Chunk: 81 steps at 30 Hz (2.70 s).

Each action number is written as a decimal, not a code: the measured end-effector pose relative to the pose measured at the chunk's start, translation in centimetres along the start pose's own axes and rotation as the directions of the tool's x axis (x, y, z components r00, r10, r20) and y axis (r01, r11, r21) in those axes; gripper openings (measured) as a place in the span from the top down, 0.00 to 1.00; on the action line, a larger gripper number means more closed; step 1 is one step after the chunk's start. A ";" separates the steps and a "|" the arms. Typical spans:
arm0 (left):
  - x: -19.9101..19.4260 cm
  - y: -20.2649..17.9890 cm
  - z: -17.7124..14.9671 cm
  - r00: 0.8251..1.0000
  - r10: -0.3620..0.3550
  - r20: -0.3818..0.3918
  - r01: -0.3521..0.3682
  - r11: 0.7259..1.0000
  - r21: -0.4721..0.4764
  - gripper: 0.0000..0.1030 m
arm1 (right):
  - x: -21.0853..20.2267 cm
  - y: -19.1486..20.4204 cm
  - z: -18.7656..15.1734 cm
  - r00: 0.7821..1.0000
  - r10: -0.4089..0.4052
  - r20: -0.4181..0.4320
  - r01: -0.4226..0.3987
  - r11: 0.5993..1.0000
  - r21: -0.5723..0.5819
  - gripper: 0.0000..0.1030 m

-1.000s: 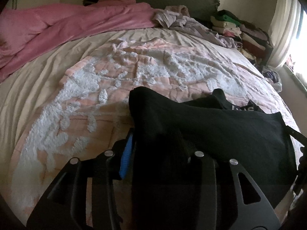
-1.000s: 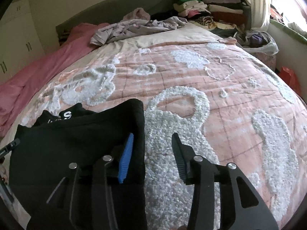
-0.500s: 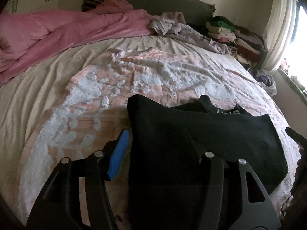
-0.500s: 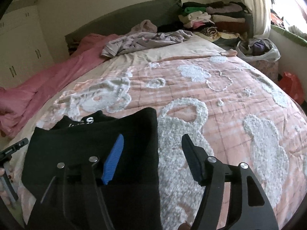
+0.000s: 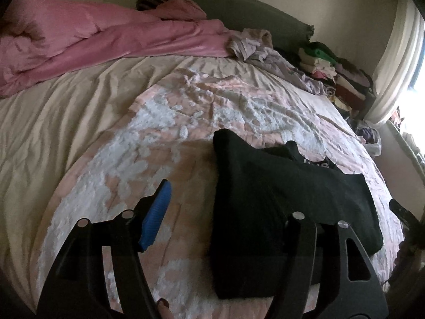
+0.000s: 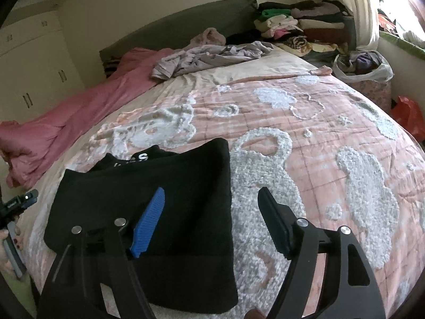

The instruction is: Fold small clothes

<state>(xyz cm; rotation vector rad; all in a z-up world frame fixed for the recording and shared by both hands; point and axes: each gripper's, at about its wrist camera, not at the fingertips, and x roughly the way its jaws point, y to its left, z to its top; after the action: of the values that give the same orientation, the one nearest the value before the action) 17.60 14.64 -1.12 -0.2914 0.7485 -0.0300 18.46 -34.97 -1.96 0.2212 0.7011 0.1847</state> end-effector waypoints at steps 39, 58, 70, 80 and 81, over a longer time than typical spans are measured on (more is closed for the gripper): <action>1.2 -2.5 -5.6 0.987 -0.079 -0.139 0.087 0.995 0.051 0.92 | -0.5 -0.3 -4.3 0.991 0.110 -0.080 -0.104 0.992 0.068 0.91; -0.1 -2.9 -5.3 0.994 0.053 -0.092 -0.042 0.993 0.109 0.71 | -1.3 1.2 -4.1 0.998 -0.037 -0.059 0.033 0.997 -0.065 0.50; 1.8 -8.3 -7.4 0.989 0.027 -0.143 0.009 0.968 0.249 0.58 | -0.5 7.5 -5.4 0.996 0.042 -0.082 -0.061 0.967 -0.248 0.45; 2.7 -8.7 -8.3 0.986 0.061 -0.153 -0.014 0.957 0.289 0.57 | 2.4 6.4 -6.6 0.984 0.007 -0.179 -0.045 0.977 -0.210 0.38; 2.7 -8.7 -8.2 0.986 0.060 -0.153 -0.014 0.957 0.288 0.57 | 2.4 6.5 -6.6 0.984 0.008 -0.177 -0.046 0.977 -0.210 0.38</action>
<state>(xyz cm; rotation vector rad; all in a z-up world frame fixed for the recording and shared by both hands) 14.68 3.86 -6.28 0.0025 0.8978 -0.1267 15.29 -27.27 -6.61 0.0083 0.8468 0.3067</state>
